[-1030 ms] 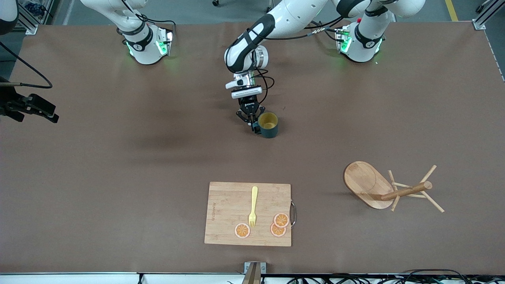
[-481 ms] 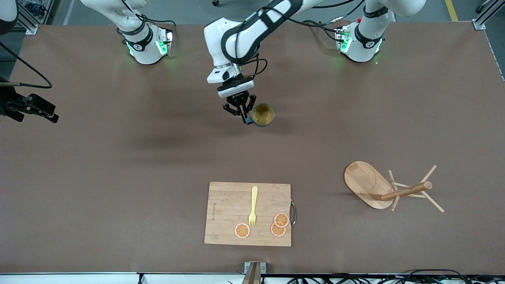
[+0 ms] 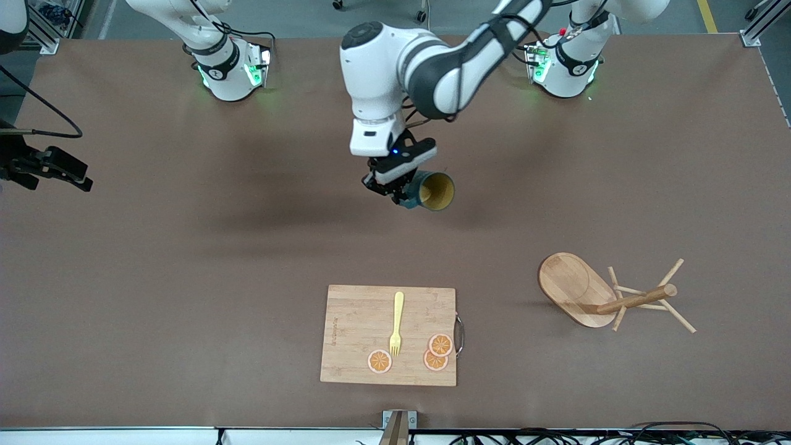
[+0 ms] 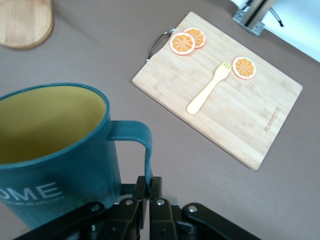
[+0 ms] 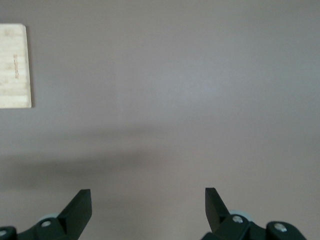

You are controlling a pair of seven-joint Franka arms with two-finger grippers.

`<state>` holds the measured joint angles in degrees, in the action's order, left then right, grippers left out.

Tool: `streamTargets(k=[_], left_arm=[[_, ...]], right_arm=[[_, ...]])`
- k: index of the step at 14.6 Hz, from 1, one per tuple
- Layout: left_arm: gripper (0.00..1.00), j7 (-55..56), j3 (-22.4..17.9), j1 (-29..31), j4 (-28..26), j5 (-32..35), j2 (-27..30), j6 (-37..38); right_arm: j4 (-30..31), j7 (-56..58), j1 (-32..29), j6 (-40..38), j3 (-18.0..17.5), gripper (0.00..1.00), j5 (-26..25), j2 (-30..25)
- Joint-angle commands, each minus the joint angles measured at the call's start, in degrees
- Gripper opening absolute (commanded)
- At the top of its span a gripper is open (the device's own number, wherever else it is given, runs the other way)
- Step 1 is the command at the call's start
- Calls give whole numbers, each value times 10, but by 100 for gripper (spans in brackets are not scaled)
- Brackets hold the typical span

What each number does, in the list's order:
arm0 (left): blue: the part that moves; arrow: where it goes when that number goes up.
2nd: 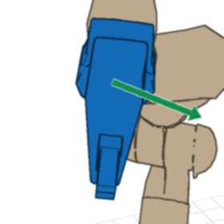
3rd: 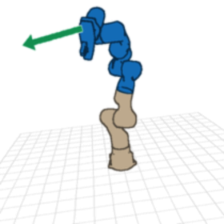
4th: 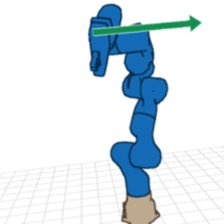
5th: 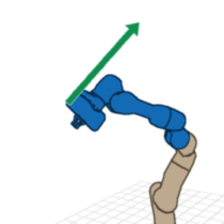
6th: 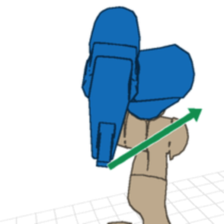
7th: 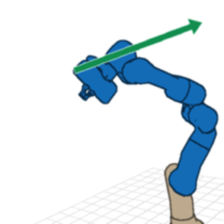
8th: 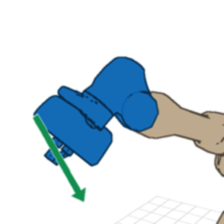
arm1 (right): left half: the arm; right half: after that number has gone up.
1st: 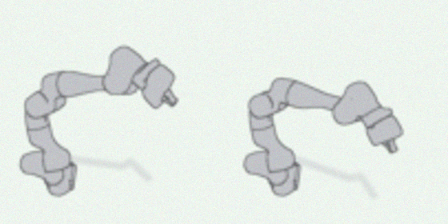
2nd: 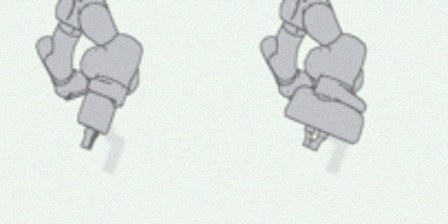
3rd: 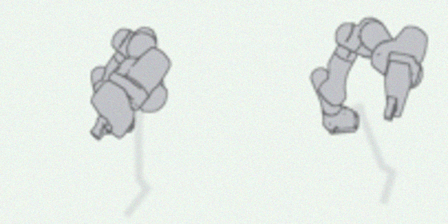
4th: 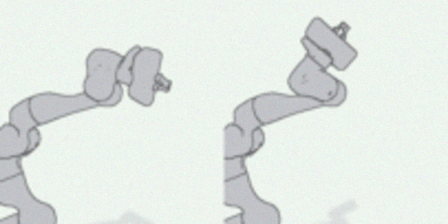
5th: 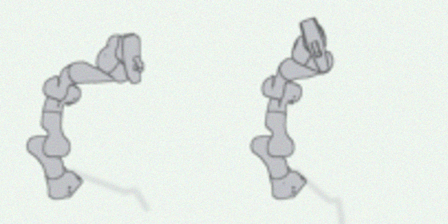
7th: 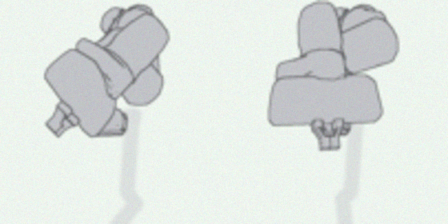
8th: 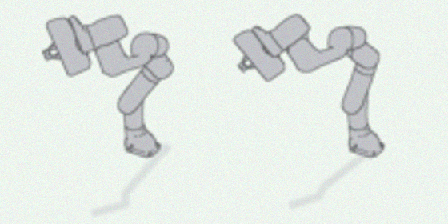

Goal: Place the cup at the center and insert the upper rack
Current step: 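Lift the mug by its handle with the left gripper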

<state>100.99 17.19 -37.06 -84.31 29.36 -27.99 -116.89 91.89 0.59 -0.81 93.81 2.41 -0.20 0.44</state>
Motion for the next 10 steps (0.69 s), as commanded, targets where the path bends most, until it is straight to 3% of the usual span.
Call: streamTargets(k=[1,5,10], left_arm=[[0,-23,6,48,-2,-85,35,-27],[0,-97,6,121,-2,-218,65,-33],[0,-251,5,250,-13,-461,97,-23]], right_arm=[[-6,5,-3,-20,-4,100,-2,-7],[-6,6,-3,-20,-4,100,-2,-7],[-3,6,-2,-6,-4,100,-3,-8]])
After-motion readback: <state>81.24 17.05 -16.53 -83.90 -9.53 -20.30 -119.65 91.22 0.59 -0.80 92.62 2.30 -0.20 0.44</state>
